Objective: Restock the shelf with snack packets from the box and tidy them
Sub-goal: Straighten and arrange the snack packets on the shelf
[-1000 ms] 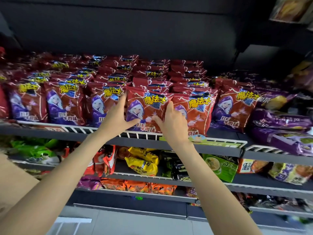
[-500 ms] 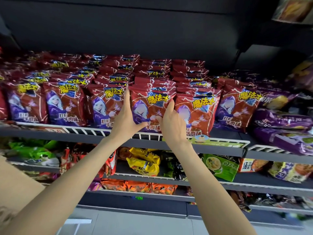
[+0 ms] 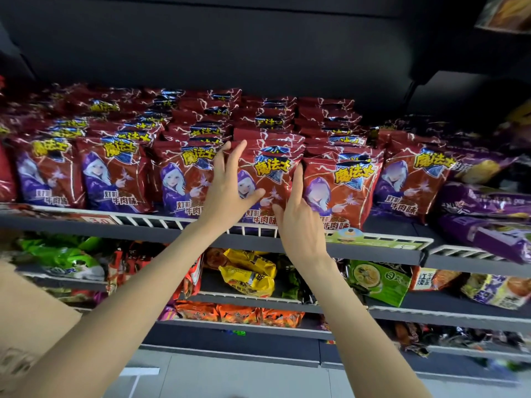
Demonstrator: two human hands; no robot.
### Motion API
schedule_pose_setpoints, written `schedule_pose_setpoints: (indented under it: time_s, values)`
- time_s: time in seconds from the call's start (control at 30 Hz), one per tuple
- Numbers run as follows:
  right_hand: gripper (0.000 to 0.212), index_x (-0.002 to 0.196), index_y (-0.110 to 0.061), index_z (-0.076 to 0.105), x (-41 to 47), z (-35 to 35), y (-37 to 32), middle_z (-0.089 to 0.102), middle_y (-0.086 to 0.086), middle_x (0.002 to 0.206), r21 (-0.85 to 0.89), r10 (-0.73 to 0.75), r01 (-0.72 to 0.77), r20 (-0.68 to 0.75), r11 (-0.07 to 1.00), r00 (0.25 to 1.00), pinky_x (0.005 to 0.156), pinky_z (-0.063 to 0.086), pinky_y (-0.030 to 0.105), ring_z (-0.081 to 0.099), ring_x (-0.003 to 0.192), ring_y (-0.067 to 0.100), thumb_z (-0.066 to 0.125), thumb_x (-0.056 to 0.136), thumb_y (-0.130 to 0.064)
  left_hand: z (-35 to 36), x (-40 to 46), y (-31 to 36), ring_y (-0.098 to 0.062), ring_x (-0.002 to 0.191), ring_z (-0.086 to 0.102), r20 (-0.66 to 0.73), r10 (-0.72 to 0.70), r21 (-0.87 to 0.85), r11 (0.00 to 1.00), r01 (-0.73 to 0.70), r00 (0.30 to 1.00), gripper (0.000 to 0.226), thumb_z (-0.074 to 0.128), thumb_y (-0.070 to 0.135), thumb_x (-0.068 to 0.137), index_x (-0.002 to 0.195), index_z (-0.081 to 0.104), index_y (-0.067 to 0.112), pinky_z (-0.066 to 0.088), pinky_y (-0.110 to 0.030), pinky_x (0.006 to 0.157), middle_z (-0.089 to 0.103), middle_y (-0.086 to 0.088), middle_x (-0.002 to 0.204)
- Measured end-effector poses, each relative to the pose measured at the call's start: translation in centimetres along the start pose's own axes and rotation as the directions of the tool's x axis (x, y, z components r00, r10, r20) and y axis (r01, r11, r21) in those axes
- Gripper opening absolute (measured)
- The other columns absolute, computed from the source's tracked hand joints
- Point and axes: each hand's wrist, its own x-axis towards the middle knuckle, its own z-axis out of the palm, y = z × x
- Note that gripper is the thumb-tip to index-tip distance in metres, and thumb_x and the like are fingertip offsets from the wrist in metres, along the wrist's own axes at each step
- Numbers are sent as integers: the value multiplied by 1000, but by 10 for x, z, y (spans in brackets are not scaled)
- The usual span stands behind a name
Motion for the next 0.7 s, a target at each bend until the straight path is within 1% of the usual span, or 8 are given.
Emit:
schedule_pose_setpoints:
  time_s: [0.1, 0.23, 0.37, 0.47, 0.53, 0.6, 0.67, 0.7]
  values:
    - [83, 142, -11, -27, 0, 7, 3, 67, 6, 96, 16, 7, -6, -32, 1000, 999, 54, 43, 25, 66, 71, 20, 42, 100, -31, 3, 4, 1, -2, 136, 8, 53, 0, -45, 999, 2, 999, 98, 77, 24, 77, 150, 12, 27, 20, -14, 97, 5, -10, 157]
    - [86, 137, -7, -32, 1, 14, 4, 68, 7, 87, -54, -6, 6, -10, 999, 1000, 57, 51, 26, 66, 67, 19, 45, 99, -15, 1, 1, -6, -23, 143, 17, 105, 26, -5, 1000, -25, 994, 108, 81, 31, 71, 149, 6, 31, 30, -23, 98, 4, -12, 157]
    - [86, 143, -4, -26, 3, 19, 2, 66, 5, 83, -99, -14, 13, -9, 995, 1000, 55, 46, 24, 65, 65, 18, 46, 98, -12, -1, -7, -12, -38, 126, 43, 91, 64, 85, 994, -71, 994, 111, 81, 29, 71, 148, 1, 33, 40, -21, 82, 1, -18, 156]
    - [86, 146, -3, -21, 7, 17, 5, 69, 7, 86, -70, 10, -8, 23, 998, 1000, 58, 53, 27, 67, 67, 19, 49, 96, -10, 0, -5, -12, -38, 125, 46, 94, 82, 97, 991, -91, 992, 115, 81, 30, 71, 144, -7, 37, 48, -26, 81, -1, -20, 156]
    - [82, 147, -2, -17, 5, 11, 7, 69, 8, 91, -59, 2, 0, 41, 998, 999, 58, 50, 25, 67, 70, 19, 48, 97, -10, 1, -3, -9, -37, 117, 54, 111, 70, 101, 992, -82, 991, 118, 81, 30, 72, 142, -14, 39, 47, -24, 73, -3, -21, 156]
    - [71, 150, -2, 0, 1, 1, 8, 66, 7, 93, -79, -11, 14, 33, 997, 999, 52, 42, 23, 66, 70, 19, 48, 98, -12, 2, -3, -6, -36, 119, 52, 101, 54, 97, 993, -64, 993, 119, 80, 33, 73, 141, -17, 41, 46, -24, 73, 2, -22, 156]
    - [54, 140, 0, 37, -4, -10, 11, 66, 9, 80, -77, -88, 83, -67, 994, 994, 40, 29, 18, 63, 56, 20, 58, 91, -7, 2, -3, -4, -33, 135, 35, 37, 54, 60, 997, -56, 998, 113, 76, 39, 76, 147, -12, 35, 45, -32, 90, 10, -19, 156]
    - [41, 126, 0, 54, -6, -14, 15, 64, 9, 69, -38, -127, 122, -159, 992, 979, 35, 19, 15, 57, 45, 19, 64, 86, -5, 2, -3, -2, -28, 142, 22, -2, 50, 34, 998, -50, 999, 108, 73, 40, 79, 149, -7, 30, 36, -35, 102, 9, -15, 157]
